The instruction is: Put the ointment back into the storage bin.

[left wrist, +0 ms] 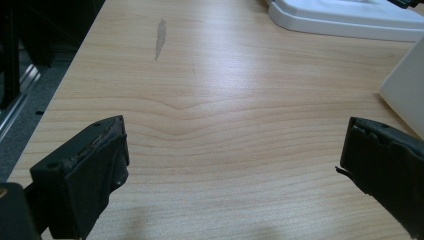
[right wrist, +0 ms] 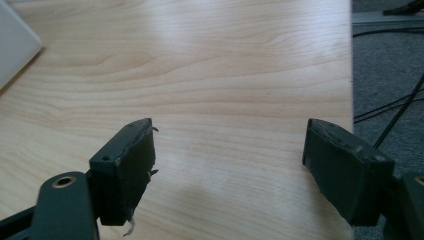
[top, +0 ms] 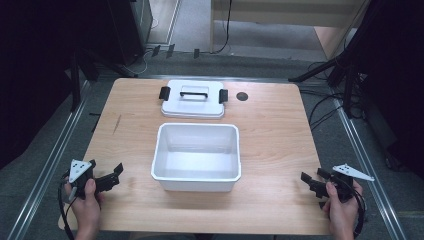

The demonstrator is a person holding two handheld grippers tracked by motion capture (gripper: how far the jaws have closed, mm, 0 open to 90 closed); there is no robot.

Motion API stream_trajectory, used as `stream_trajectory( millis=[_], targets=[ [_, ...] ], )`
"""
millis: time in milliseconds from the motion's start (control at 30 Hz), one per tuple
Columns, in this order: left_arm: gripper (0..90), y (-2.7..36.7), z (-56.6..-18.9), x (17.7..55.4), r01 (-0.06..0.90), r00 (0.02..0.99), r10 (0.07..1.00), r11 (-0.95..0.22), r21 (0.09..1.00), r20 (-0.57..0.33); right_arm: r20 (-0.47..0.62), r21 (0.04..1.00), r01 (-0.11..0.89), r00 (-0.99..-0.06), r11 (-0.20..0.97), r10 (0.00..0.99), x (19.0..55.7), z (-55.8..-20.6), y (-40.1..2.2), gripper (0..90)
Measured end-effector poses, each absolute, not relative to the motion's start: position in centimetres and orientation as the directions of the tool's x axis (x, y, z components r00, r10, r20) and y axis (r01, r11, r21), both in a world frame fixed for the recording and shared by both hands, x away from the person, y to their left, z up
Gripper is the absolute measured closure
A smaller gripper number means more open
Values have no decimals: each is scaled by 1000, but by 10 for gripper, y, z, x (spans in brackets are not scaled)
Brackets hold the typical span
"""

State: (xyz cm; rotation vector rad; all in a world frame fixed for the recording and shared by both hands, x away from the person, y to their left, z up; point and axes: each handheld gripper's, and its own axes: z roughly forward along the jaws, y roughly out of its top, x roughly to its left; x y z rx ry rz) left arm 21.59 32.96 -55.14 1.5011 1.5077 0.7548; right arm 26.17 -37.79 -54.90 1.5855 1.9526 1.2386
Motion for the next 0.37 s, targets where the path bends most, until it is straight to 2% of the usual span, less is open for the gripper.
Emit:
stream_trajectory(
  millis=[367],
  targets=[
    [0,328,-551,218,475,96,986,76,876,-138,229,790,613,-316,14,921,260,-549,-374,224]
  ],
)
